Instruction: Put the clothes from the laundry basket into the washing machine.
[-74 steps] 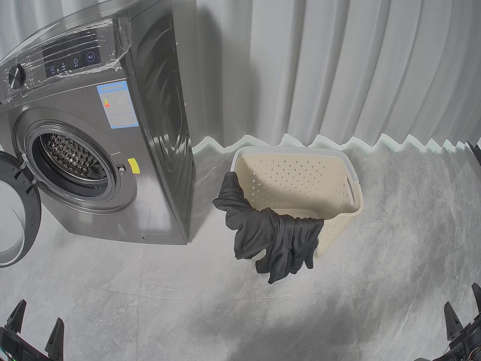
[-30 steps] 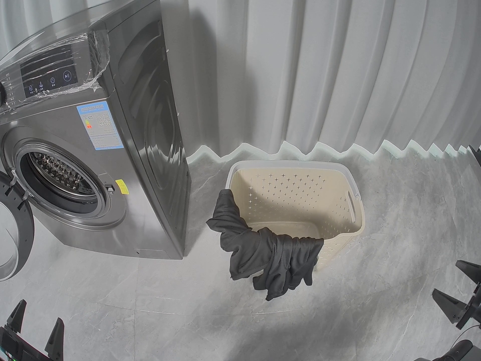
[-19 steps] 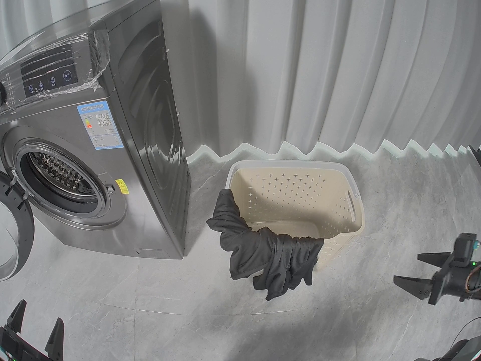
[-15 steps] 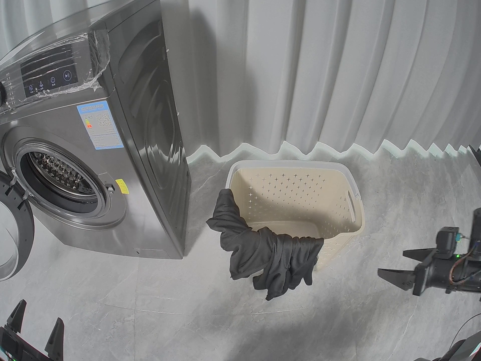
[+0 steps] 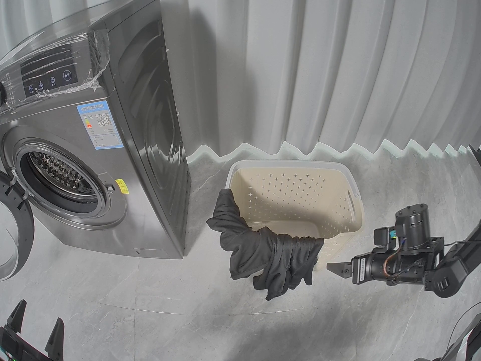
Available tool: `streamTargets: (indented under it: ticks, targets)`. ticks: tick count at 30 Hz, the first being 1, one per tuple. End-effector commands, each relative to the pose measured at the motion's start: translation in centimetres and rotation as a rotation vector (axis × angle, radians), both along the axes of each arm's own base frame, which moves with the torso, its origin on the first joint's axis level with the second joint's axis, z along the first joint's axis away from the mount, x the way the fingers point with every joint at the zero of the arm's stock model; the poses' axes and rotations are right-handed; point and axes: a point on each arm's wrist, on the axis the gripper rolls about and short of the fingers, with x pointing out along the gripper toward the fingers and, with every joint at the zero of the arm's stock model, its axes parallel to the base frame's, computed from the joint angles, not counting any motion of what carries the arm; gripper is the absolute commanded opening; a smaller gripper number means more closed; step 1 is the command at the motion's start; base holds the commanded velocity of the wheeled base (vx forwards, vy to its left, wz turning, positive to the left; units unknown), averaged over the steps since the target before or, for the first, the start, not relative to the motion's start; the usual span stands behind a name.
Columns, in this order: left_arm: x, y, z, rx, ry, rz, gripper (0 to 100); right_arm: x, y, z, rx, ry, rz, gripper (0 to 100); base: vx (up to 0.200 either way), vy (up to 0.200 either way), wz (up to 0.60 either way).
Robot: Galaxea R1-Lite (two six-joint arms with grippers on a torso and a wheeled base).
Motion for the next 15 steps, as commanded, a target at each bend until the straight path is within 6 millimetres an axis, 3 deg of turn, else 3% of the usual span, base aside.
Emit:
streamTargets:
  ticks: [1, 15]
  targets:
    - [0.0, 0.0, -0.4, 0.0, -0.002, 0.001, 100, 2.1, 2.3, -2.4, -0.016, 0.062, 0.008, 100, 0.0, 0.0, 0.0]
    - [0.0, 0.0, -0.4, 0.001, -0.002, 0.002, 100, 6.3, 4.3, -5.8, -0.049, 0.086, -0.086, 100, 0.0, 0.0, 0.0]
